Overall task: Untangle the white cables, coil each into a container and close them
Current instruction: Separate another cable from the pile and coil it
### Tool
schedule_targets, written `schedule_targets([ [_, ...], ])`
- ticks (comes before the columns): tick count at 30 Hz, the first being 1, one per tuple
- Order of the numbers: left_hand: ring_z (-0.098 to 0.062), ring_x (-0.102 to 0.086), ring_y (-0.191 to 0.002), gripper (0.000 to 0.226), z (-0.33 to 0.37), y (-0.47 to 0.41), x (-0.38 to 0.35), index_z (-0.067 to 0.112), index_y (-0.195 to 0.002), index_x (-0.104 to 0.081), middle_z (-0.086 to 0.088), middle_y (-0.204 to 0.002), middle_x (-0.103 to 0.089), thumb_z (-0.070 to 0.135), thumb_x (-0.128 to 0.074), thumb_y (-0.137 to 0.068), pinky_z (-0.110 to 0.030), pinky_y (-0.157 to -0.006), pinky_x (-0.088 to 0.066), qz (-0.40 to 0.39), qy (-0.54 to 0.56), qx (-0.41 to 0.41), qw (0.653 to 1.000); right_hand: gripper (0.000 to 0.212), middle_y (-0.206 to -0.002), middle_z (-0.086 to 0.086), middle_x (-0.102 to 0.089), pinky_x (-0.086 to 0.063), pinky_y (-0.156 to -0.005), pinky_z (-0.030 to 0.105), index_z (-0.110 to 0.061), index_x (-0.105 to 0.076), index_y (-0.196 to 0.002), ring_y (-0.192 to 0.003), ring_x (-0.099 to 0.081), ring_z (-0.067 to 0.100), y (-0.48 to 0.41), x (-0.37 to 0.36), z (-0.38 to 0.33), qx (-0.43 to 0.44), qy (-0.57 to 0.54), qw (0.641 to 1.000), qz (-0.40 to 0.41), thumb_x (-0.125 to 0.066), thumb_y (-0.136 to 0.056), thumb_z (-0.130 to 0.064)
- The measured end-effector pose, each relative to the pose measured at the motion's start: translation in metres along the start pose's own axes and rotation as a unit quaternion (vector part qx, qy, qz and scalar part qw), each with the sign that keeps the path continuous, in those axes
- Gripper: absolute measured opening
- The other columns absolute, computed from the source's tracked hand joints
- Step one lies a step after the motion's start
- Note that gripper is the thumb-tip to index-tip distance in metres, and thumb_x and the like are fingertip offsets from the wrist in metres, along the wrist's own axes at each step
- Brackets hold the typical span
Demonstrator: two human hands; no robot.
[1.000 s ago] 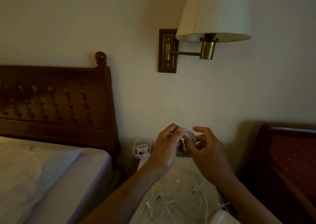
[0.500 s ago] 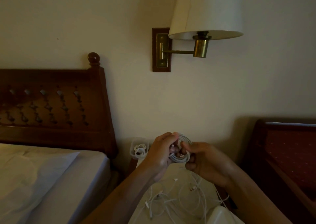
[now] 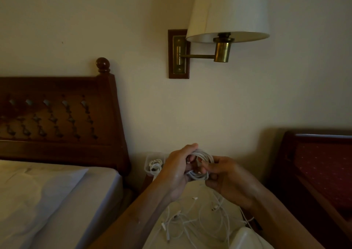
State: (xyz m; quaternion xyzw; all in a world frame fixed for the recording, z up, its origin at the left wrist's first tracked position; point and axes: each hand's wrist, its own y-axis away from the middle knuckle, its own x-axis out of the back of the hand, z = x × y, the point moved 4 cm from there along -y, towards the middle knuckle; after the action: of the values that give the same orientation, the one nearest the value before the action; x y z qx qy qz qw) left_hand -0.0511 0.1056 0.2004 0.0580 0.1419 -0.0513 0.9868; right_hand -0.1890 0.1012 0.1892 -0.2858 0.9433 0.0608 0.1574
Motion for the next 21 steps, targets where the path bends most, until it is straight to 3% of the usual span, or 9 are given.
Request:
schedule_targets([
  [4,-0.018,-0.062,-0.055,0.046,0.000,0.000,0.001,0.021,-0.058,-0.047,0.002,-0.053,-0.053,0.031,-0.059,-0.101,-0.033,-0.067,-0.054,-0.004,-0.004,0.020,1.000,0.033,-0.093,0.012,-0.059,-0.036,-0.062,0.027,0.001,-0.069,-0.119,-0.070,-0.044,0.014,0.005,0.000,0.005,-0.045,-0.147,0.987,-0.050,-0.062,-0.095,-0.021],
  [8,-0.020,-0.062,-0.057,0.046,0.001,0.001,0.000,0.019,-0.060,-0.046,0.001,-0.055,-0.053,0.030,-0.057,-0.103,-0.045,-0.085,-0.055,-0.027,0.024,0.037,0.999,0.043,-0.102,0.020,-0.059,-0.030,-0.064,0.027,0.009,-0.062,-0.124,-0.072,-0.038,0.016,0.006,0.002,0.005,-0.074,-0.240,0.963,-0.096,-0.050,-0.101,-0.025],
  [11,-0.023,-0.058,-0.063,0.046,0.002,0.004,-0.003,0.019,-0.058,-0.049,0.000,-0.055,-0.055,0.031,-0.058,-0.102,-0.055,-0.101,-0.048,-0.047,0.021,0.039,0.998,0.033,-0.104,0.020,-0.059,-0.036,-0.056,0.024,0.010,-0.065,-0.122,-0.069,-0.042,0.014,0.004,0.003,0.007,-0.084,-0.238,0.964,-0.084,-0.053,-0.095,-0.005],
  [14,-0.025,-0.054,-0.064,0.047,0.000,0.005,-0.004,0.018,-0.058,-0.049,-0.002,-0.057,-0.053,0.031,-0.058,-0.102,-0.045,-0.086,-0.051,-0.062,0.009,0.034,0.997,0.031,-0.098,0.019,-0.064,-0.040,-0.050,0.020,0.011,-0.066,-0.119,-0.067,-0.043,0.012,0.006,0.003,0.010,-0.088,-0.237,0.961,-0.114,-0.057,-0.091,0.000],
  [18,-0.021,-0.060,-0.057,0.045,0.000,0.009,-0.004,0.019,-0.059,-0.052,-0.003,-0.062,-0.057,0.033,-0.061,-0.101,-0.033,-0.069,-0.052,-0.089,-0.042,0.016,0.995,0.029,-0.103,0.017,-0.070,-0.034,-0.057,0.019,0.008,-0.066,-0.122,-0.073,-0.060,0.013,0.013,0.000,0.009,-0.075,-0.231,0.952,-0.189,-0.056,-0.095,0.000],
  [21,-0.024,-0.060,-0.058,0.043,0.004,0.012,-0.007,0.014,-0.064,-0.050,-0.007,-0.061,-0.060,0.033,-0.060,-0.102,-0.054,-0.091,-0.056,-0.112,-0.041,0.009,0.993,0.027,-0.093,0.014,-0.071,-0.034,-0.049,0.015,0.006,-0.073,-0.108,-0.061,-0.053,0.008,0.011,0.000,0.009,-0.088,-0.195,0.966,-0.142,-0.071,-0.081,0.006],
])
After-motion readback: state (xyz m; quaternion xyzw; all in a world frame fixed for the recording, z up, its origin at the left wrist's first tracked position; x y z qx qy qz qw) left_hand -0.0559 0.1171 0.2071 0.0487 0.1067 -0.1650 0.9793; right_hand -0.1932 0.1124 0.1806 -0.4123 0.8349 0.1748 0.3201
